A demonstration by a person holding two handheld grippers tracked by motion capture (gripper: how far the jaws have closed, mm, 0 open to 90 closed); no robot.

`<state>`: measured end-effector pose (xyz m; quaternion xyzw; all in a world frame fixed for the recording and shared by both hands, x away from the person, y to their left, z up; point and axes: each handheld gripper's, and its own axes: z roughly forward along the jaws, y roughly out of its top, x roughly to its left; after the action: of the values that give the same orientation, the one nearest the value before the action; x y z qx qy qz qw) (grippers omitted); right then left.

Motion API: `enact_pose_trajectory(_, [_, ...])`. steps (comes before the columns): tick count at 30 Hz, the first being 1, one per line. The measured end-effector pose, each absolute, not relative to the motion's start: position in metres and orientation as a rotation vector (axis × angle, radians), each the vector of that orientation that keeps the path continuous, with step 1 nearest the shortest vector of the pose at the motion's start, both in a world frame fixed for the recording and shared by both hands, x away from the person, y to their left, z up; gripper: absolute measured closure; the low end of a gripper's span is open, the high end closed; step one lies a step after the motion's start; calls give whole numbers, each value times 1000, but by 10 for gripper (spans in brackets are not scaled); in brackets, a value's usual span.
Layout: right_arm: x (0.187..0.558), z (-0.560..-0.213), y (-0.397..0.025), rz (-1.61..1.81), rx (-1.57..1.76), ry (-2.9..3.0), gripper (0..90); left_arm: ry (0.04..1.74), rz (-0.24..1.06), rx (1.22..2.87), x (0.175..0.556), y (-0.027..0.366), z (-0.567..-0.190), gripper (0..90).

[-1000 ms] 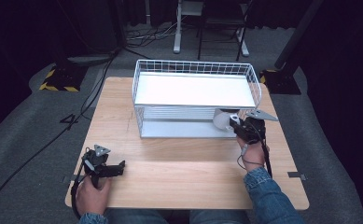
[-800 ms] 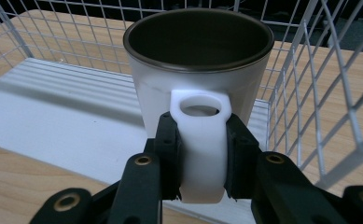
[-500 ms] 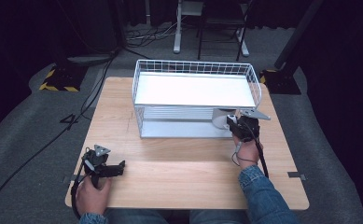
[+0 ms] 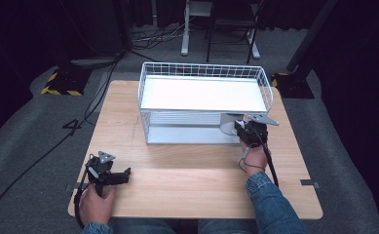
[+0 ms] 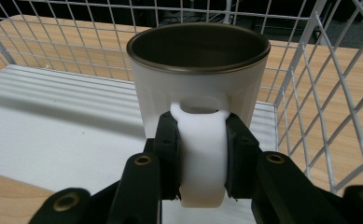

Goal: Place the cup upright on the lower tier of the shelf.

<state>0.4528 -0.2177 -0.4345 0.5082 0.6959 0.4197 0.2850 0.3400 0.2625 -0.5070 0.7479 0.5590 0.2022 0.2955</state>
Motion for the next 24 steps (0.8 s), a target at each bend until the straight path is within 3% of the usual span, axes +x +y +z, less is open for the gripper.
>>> enact_pose_trajectory(24, [443,-443,-225,1077,1372,1925,698,1487,538,1990,340,262,-507,5])
